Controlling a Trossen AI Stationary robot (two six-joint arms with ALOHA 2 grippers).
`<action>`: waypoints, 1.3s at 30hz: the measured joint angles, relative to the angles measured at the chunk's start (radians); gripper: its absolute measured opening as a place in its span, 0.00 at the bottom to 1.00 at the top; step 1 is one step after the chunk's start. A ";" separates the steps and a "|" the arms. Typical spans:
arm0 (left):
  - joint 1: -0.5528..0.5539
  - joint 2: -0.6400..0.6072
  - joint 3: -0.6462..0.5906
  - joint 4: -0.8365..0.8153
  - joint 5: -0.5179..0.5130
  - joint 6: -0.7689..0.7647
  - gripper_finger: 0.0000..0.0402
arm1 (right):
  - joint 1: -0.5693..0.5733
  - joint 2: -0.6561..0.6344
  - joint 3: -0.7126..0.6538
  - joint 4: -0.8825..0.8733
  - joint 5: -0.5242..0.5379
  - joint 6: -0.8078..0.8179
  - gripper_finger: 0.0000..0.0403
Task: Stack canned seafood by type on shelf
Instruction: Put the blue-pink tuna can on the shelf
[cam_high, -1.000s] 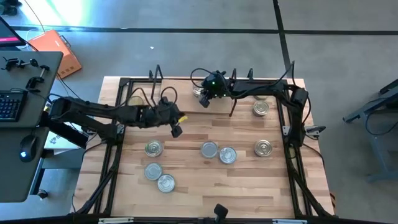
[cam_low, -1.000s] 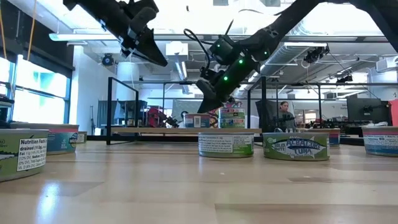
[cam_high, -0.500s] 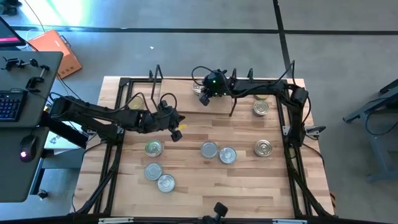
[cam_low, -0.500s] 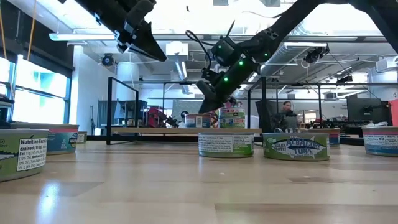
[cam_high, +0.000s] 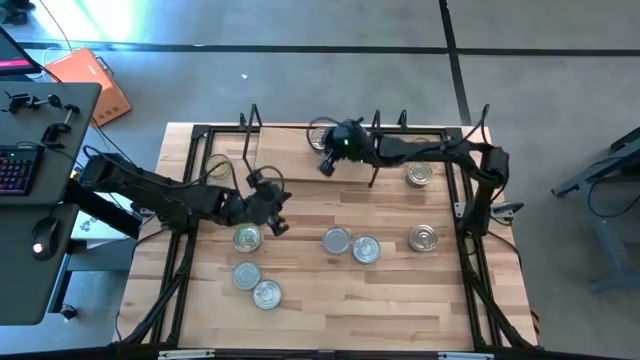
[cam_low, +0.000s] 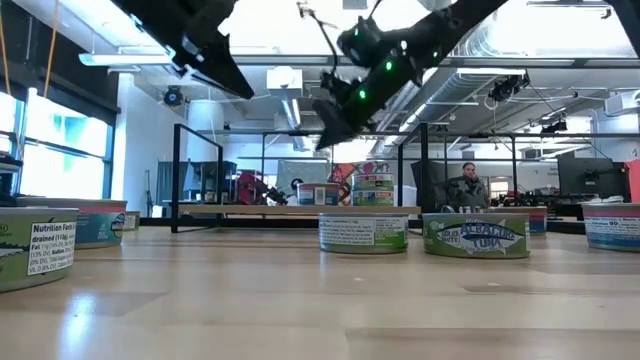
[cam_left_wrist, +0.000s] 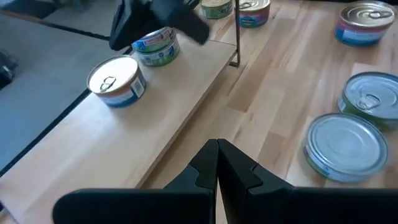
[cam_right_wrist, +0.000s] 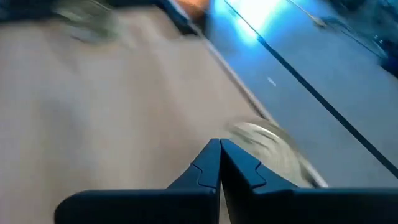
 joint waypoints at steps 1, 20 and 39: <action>-0.023 0.000 0.000 -0.015 -0.024 -0.017 0.00 | 0.022 -0.005 -0.022 0.040 -0.017 0.006 0.00; -0.647 0.000 0.000 -0.695 -0.077 -1.167 0.00 | 0.667 0.002 -0.376 0.404 0.106 -0.021 0.00; -0.785 0.006 -0.441 -0.335 -0.016 -1.749 0.00 | 0.547 0.002 -0.345 0.505 -0.022 -0.020 0.10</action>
